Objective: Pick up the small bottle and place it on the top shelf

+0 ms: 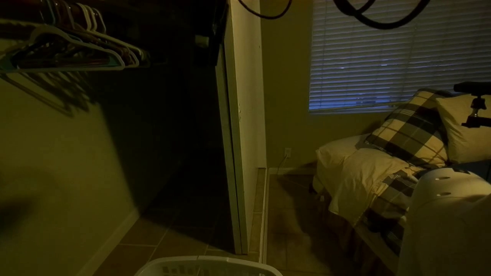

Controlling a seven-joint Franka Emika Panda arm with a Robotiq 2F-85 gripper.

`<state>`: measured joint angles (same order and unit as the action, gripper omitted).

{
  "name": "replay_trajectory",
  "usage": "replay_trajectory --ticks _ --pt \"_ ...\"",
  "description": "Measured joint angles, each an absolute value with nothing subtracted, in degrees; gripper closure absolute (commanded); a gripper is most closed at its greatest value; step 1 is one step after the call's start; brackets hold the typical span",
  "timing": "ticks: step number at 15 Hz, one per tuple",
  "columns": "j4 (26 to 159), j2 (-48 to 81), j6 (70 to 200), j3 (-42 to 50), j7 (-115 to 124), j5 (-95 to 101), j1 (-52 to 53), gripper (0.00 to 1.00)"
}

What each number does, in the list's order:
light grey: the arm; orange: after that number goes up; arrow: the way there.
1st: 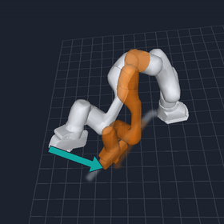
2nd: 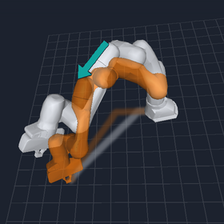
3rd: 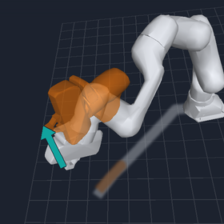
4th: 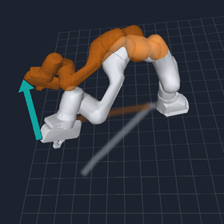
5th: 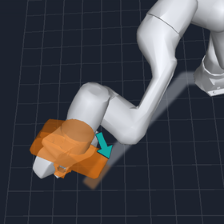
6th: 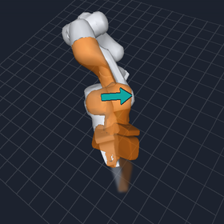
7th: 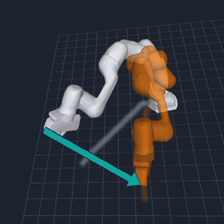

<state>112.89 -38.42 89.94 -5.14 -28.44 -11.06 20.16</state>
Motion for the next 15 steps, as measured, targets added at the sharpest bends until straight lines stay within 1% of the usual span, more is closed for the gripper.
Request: replay_trajectory --ticks 3,7,15 --pt "108.6 -34.9 96.0 -7.0 -31.3 -12.9 22.8 0.00" --pt "98.5 -26.8 101.3 -10.6 -34.3 -14.8 26.2 0.00" --pt "75.2 -7.9 103.1 -21.0 -41.3 -16.2 29.4 0.00"
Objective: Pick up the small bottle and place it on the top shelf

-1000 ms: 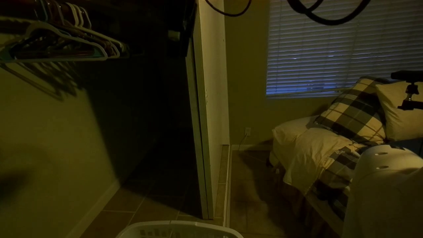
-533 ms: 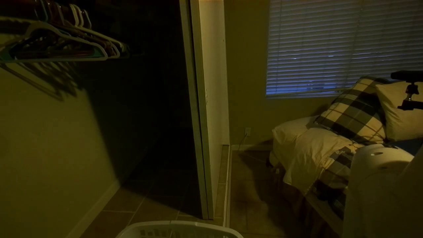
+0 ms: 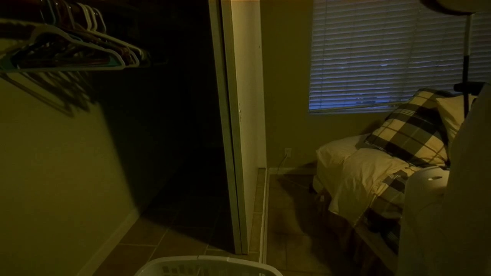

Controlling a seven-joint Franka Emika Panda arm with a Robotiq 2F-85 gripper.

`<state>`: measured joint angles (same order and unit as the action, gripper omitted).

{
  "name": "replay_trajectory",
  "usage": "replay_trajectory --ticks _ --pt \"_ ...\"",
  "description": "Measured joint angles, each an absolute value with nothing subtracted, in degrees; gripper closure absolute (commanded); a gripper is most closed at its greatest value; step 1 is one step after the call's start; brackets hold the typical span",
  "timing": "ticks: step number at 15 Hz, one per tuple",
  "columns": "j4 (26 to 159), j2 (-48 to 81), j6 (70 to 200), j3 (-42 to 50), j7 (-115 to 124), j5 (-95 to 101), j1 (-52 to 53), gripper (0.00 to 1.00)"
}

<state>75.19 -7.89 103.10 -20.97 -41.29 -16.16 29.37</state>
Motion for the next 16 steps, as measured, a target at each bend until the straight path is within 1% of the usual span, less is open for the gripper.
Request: replay_trajectory --ticks 2,5,16 --pt "70.3 -4.2 102.6 -23.3 -43.2 -16.2 29.6 0.00" --pt "67.0 -1.7 101.8 -24.0 -44.1 -16.2 29.6 0.00" --pt "66.0 -1.3 101.8 -24.1 -44.4 -15.4 29.6 0.00"
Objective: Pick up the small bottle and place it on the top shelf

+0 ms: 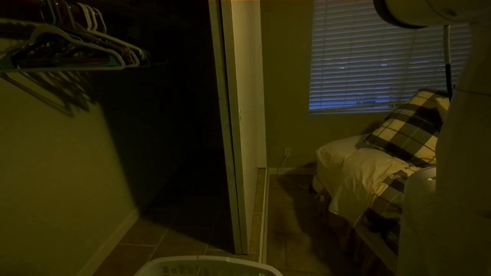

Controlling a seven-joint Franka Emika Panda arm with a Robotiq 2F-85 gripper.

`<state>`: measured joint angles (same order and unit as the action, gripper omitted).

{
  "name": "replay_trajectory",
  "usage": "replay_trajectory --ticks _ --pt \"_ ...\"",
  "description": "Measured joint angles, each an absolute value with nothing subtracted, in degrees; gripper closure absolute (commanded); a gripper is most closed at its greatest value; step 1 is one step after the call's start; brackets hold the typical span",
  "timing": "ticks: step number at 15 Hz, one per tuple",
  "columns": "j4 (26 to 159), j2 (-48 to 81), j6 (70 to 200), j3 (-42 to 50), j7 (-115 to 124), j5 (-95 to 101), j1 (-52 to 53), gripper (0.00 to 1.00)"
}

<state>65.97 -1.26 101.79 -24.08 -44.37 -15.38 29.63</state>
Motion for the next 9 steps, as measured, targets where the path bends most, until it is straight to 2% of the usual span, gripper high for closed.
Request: replay_trajectory --ticks 9 --pt "51.4 7.3 104.3 -29.0 -40.2 0.7 32.5 0.00"
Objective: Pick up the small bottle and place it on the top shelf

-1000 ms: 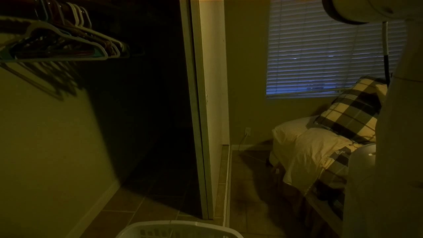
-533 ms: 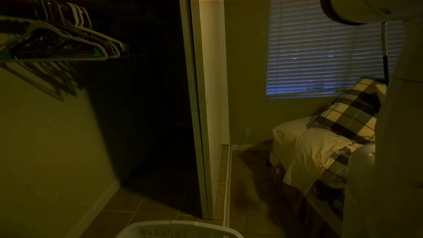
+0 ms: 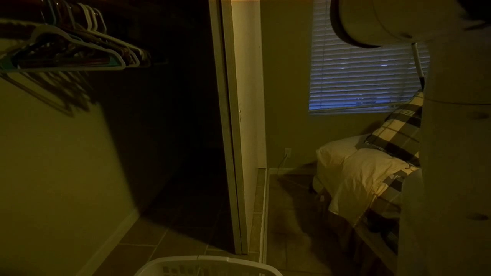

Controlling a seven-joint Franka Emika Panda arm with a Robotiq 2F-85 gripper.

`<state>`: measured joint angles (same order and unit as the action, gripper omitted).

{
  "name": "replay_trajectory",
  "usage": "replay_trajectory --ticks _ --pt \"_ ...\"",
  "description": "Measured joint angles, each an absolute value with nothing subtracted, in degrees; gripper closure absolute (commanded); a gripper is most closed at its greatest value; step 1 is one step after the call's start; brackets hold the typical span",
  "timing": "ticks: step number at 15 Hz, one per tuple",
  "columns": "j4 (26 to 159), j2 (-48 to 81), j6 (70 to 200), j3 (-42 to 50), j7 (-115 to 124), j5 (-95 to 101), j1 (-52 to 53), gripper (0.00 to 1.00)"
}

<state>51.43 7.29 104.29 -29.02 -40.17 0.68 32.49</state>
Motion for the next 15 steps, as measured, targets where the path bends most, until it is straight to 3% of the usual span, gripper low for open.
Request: replay_trajectory --ticks 7,15 --pt "42.8 15.7 117.2 -27.4 -30.6 7.6 42.7 0.00" --pt "40.6 17.4 118.2 -26.2 -27.9 8.0 44.5 0.00"
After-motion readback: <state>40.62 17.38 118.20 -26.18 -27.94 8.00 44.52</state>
